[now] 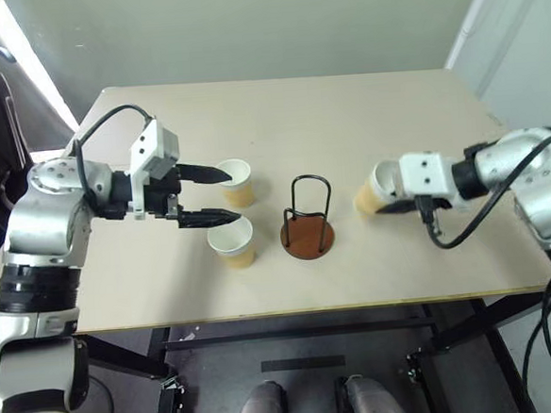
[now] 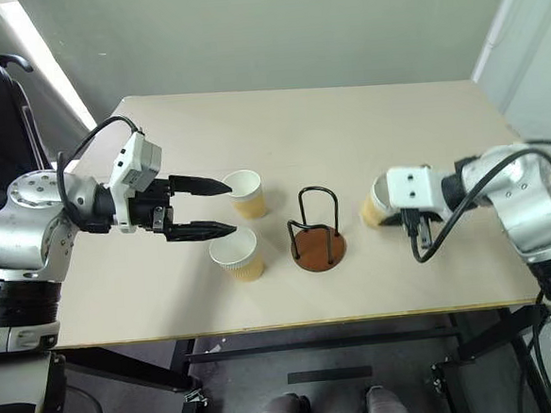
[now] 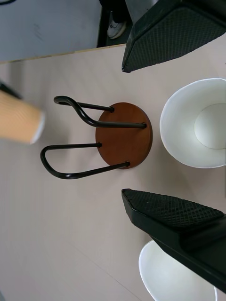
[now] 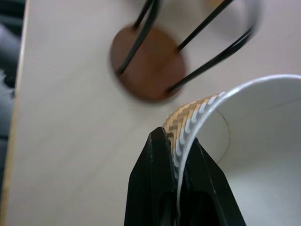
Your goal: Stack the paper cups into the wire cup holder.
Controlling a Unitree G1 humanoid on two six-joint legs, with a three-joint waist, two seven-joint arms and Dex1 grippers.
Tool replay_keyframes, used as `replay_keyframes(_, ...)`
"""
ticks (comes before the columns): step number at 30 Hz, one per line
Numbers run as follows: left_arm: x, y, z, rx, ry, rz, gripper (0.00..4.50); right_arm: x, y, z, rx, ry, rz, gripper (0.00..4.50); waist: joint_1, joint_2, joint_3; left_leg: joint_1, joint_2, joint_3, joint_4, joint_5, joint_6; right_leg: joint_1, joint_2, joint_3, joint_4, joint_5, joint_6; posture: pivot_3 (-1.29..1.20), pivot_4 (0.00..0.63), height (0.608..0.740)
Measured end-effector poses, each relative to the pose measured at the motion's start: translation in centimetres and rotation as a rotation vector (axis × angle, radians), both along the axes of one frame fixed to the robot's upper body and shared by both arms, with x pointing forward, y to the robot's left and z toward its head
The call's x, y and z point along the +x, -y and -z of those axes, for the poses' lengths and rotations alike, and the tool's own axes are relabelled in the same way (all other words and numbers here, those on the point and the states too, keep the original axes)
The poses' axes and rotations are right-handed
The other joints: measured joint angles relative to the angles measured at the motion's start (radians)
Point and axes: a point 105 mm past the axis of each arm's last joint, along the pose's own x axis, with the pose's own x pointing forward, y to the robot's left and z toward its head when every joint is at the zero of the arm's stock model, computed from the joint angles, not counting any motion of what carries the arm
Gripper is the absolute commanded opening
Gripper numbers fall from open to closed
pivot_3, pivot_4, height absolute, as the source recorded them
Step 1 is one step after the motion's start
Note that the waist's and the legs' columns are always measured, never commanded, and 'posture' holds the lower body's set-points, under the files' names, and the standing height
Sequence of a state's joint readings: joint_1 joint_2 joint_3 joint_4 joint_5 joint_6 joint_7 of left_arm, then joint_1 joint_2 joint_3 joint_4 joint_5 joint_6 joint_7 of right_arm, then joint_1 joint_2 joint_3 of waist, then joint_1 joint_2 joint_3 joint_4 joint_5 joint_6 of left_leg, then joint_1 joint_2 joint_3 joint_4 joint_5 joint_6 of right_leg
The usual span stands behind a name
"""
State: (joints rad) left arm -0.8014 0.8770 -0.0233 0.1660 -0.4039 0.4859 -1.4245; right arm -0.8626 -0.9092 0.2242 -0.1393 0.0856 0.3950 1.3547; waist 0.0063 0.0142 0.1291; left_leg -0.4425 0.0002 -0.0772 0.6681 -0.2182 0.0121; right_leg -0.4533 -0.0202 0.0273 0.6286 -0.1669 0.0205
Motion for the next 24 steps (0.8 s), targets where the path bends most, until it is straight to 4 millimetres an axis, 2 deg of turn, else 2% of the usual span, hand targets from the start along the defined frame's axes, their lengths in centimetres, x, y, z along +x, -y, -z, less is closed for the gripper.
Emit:
replay_keyframes(3,0.1,-0.1,0.0,0.006,-0.006,0.002,4.27,-0.4,-2.0,-2.2,0.041,0.050,-0.057,0.04,-0.001,0.000,0.000,0.000,0.000,0.000,0.000,0.000,0.000,0.000,0.000,0.000,0.000,0.000,-0.001,0.00,0.150,0.740)
replay_keyframes(6,0.3,-0.2,0.1,0.013,-0.013,-0.002,4.27,-0.8,-3.5,-3.2,0.058,0.075,-0.098,0.04,0.002,0.000,0.000,0.000,0.000,0.000,0.000,0.000,0.000,0.000,0.000,0.000,0.000,-0.001,-0.001,0.00,0.150,0.740)
replay_keyframes(14,0.5,0.1,0.0,0.015,-0.008,0.015,4.27,-1.7,-6.1,-1.6,0.035,0.022,-0.201,0.04,0.001,0.000,0.000,0.000,0.000,0.000,0.000,0.000,0.000,-0.001,0.000,0.000,0.000,-0.001,-0.001,0.00,0.150,0.740)
replay_keyframes(24,0.4,0.2,0.1,0.013,-0.011,0.019,4.27,-0.2,-6.6,-0.3,-0.025,0.038,-0.215,0.04,0.000,0.000,0.000,0.000,0.000,0.000,0.000,0.000,0.000,-0.001,0.000,0.000,0.000,-0.001,-0.001,0.00,0.150,0.740)
